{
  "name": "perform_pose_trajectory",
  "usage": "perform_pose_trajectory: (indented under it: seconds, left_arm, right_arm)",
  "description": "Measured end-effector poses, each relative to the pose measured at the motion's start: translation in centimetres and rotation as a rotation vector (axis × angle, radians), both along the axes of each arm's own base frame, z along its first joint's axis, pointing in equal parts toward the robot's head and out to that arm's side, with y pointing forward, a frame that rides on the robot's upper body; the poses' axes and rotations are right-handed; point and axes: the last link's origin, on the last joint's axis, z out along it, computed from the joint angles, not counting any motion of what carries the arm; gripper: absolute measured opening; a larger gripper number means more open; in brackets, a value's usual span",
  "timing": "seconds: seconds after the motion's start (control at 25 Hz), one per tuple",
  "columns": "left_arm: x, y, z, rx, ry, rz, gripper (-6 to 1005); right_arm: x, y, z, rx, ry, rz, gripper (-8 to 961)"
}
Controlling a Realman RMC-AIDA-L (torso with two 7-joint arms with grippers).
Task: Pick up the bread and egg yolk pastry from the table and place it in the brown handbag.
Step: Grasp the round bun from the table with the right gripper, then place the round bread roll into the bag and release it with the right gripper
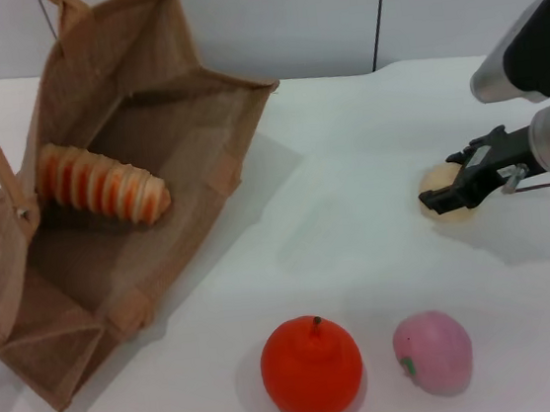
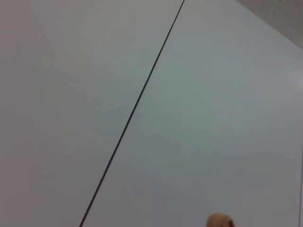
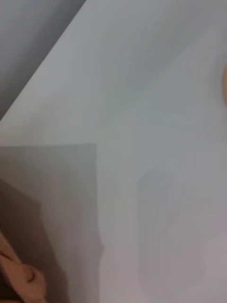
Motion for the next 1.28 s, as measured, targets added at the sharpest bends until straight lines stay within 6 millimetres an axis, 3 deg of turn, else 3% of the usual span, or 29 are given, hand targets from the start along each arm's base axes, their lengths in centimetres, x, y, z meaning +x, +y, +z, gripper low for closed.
perform_pose_trajectory:
  seconds: [0.2,0.52,0.84,1.08,1.28]
  left_arm:
    - [0.0,0.0,0.0,-0.002,0.001,0.002,122]
    - [-0.1,0.1,-0.1,-0.007,0.003,0.007,122]
    - [0.0,0.3,-0.2,-0.015,0.006,0.010,122]
    - [1.1,1.0,-0.9,-0.058,0.023,-0.034,122]
    - [3.3,2.2,-2.2,-0.128,0.052,-0.113,122]
  right_arm:
    - [0.0,0.4,0.8,0.024,0.023,-0.013,662]
    - [-0.1,0.3,1.2,0.020,0.031,0.002,627]
    - [-1.5,0.2,2.3,0.047,0.068,0.058,573]
    - [-4.7,-1.1,2.2,-0.037,0.208,0.180,518]
    - [-8.1,-2.6,0.6,-0.148,0.327,0.336,497]
